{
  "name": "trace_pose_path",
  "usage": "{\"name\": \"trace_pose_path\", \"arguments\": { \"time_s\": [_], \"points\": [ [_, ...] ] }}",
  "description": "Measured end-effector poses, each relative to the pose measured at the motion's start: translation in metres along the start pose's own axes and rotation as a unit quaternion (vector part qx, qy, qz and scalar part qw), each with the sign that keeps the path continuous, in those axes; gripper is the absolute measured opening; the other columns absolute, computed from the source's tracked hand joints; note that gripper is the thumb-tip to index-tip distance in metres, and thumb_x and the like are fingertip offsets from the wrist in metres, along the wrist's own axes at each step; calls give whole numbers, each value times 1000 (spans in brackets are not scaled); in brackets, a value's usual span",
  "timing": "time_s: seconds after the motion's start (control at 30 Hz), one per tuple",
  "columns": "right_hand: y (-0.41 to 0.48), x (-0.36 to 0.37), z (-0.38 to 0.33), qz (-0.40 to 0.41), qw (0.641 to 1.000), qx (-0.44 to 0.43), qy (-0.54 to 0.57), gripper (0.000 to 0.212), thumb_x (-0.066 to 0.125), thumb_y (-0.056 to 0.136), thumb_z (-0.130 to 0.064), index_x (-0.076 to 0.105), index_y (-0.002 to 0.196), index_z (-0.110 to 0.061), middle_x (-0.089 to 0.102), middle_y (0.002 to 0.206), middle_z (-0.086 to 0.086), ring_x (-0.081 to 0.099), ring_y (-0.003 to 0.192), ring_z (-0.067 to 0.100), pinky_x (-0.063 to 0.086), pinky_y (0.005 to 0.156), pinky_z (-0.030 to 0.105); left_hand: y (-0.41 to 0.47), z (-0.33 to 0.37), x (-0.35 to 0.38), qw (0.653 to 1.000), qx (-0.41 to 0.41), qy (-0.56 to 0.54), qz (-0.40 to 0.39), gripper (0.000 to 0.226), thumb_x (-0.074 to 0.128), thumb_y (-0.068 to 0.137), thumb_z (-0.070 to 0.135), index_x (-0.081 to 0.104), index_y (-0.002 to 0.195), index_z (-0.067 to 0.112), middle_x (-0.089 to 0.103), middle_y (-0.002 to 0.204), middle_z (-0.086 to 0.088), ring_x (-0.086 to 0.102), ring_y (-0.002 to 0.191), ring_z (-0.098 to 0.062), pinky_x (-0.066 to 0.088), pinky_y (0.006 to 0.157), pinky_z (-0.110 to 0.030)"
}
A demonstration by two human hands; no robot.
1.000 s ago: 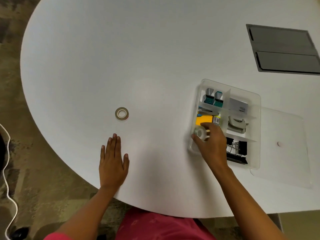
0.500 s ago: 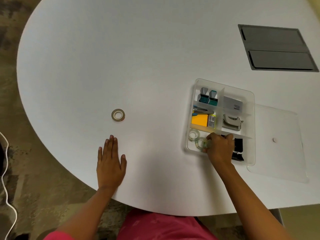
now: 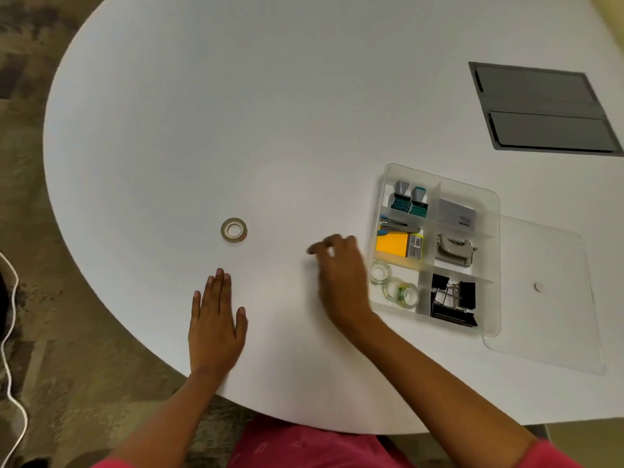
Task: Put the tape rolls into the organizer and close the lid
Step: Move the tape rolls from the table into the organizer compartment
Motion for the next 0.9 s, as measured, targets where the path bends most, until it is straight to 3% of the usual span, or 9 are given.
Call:
{"name": "trace_pose_path", "arguments": {
  "time_s": [0.1,0.2,0.33,0.43,0.5,0.6,0.67,0.8,0.9],
  "points": [
    [19,30,-44,-69,994,-76,29,58,63,54,23,64,106,-3,64,108,19,59,94,34,52,62,34,1,0,-1,1000,-3,2,0,65,29,92,35,12,151,13,14,160,-4,5,147,-13,5,122,-36],
    [40,62,-70,-134,985,-100,39,59,65,71,14,52,126,-3,47,136,23,45,121,36,53,86,38,1,-1,-1,1000,-5,0,0,66,28,92,36,11,151,14,13,160,-3,5,148,-13,5,122,-36],
    [63,99,-86,-187,976,-102,40,71,61,79,12,34,142,-9,22,153,23,26,137,39,42,106,44,2,-2,0,1000,-7,1,-1,65,26,93,38,11,151,14,14,160,-2,7,148,-14,7,122,-37],
    [68,120,-87,-217,968,-123,-10,73,56,87,3,23,147,-21,7,159,19,13,143,39,31,112,44,2,-3,2,1000,-5,0,-3,65,26,92,38,11,151,14,12,160,-1,6,148,-13,7,122,-37],
    [66,126,-85,-211,965,-152,-26,66,52,91,-1,24,147,-23,9,159,16,20,141,36,34,109,42,1,-3,3,1000,-6,-1,-3,65,27,92,38,11,151,14,12,160,-1,6,148,-13,5,122,-37],
    [62,127,-82,-185,967,-175,-20,56,53,91,-2,36,142,-17,30,151,19,36,129,33,41,99,39,1,-4,4,1000,-6,2,-4,65,27,92,37,11,151,14,13,160,-1,6,148,-13,5,122,-37],
    [60,124,-79,-166,974,-153,-13,50,56,89,-2,44,136,-13,43,138,20,44,121,33,46,92,37,1,-4,3,1000,-5,6,-4,65,26,92,37,11,151,14,13,160,-2,7,148,-13,5,122,-38],
    [60,105,-74,-130,984,-119,12,48,58,86,0,48,131,-11,49,125,20,48,111,32,49,87,35,1,-3,3,1000,-6,5,-5,65,25,92,38,9,151,15,12,160,-1,6,148,-13,5,122,-38],
    [58,69,-69,-77,991,-93,62,48,66,80,-10,54,127,-10,55,118,21,52,104,32,51,79,36,1,-3,3,1000,-2,5,-2,65,26,92,38,10,151,15,12,160,-1,7,148,-14,5,122,-37]
  ]
}}
Point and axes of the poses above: each hand's wrist, its own y-axis towards the middle knuckle, its own x-axis out of the palm, z = x × y, the point moved 4 cm from there along y, towards the middle knuckle
